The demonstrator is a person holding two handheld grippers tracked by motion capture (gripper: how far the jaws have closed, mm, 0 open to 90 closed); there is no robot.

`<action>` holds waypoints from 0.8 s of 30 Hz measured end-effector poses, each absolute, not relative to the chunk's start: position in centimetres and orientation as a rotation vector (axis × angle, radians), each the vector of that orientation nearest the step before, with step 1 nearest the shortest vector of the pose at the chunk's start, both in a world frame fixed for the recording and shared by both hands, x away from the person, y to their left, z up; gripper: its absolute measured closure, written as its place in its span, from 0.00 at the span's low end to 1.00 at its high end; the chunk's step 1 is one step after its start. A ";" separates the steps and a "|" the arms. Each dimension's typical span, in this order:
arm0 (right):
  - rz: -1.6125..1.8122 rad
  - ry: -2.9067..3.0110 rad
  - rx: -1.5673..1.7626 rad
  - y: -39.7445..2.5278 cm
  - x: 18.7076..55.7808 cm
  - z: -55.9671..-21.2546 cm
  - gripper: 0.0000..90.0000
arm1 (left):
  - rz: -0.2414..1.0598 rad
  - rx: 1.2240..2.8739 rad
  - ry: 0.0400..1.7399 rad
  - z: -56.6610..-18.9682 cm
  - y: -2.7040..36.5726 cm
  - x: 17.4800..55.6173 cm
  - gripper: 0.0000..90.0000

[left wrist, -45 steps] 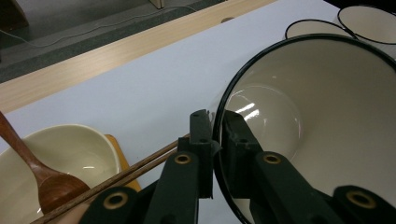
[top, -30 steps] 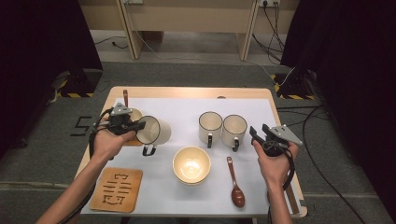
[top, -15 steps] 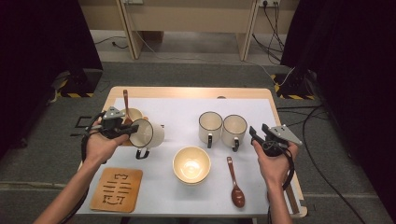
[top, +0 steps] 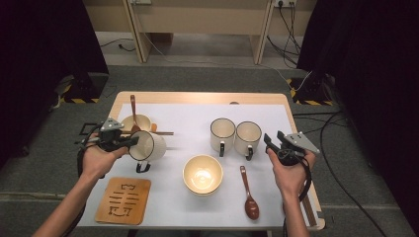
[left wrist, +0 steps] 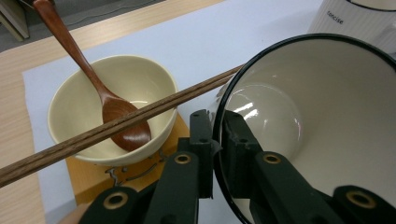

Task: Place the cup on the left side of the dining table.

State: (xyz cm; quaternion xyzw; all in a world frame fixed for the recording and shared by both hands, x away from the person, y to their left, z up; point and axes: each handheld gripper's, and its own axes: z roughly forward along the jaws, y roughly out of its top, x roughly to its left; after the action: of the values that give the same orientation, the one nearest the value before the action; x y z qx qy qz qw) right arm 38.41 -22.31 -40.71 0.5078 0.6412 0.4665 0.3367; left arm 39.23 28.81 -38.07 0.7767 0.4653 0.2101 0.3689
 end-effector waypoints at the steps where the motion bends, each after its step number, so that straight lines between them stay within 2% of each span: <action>1: 1.217 1.672 1.324 -22.3 38.4 -40.7 0.54 | 0.540 1.993 1.200 -38.1 28.9 39.2 0.92; 24: 1.208 1.681 1.317 -22.1 38.5 -40.9 0.54 | 0.489 2.058 1.295 -41.5 31.6 38.5 0.92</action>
State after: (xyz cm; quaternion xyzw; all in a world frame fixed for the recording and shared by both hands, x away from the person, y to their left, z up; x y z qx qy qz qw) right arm 38.51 -22.08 -40.85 0.5053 0.6451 0.4635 0.3373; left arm 38.51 31.65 -41.54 0.7847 0.4938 0.1865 0.3249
